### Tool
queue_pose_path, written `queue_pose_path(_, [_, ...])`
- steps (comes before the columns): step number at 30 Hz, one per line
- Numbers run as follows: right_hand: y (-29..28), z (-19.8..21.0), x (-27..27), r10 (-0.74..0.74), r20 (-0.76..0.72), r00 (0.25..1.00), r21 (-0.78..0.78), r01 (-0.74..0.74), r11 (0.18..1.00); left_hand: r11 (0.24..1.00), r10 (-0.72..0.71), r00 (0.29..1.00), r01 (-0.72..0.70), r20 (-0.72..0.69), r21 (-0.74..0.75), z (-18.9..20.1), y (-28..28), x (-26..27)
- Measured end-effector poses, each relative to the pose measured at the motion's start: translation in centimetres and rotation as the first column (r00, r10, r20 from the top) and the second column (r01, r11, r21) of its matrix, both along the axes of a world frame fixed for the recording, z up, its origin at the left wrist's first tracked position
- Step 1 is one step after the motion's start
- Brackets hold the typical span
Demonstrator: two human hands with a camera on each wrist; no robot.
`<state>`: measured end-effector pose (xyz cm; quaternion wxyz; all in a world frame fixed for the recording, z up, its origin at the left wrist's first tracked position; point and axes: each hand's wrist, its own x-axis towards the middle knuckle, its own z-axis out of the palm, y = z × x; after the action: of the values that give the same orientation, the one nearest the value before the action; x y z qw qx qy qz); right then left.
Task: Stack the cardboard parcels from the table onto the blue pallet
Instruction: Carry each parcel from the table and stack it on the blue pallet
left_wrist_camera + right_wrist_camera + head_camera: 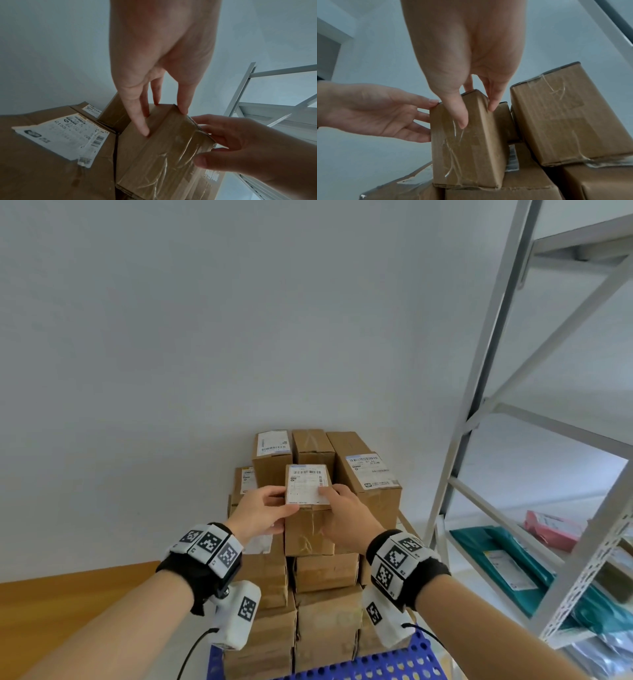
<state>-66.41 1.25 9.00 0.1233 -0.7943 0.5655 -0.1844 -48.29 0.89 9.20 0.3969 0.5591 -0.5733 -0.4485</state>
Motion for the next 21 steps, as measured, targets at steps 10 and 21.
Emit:
queue_pose_path(10, [-0.9, -0.1, -1.6, -0.105, -0.270, 0.957, -0.122, 0.074, 0.990, 0.997, -0.027, 0.996, 0.033, -0.087, 0.076, -0.4, -0.8, -0.1])
queue_pose_path(21, [-1.4, -0.1, -2.5, -0.145, -0.205, 0.968, -0.142, 0.117, 0.983, 0.996, -0.028, 0.992, 0.038, -0.121, 0.081, -0.5, -1.8, -1.7])
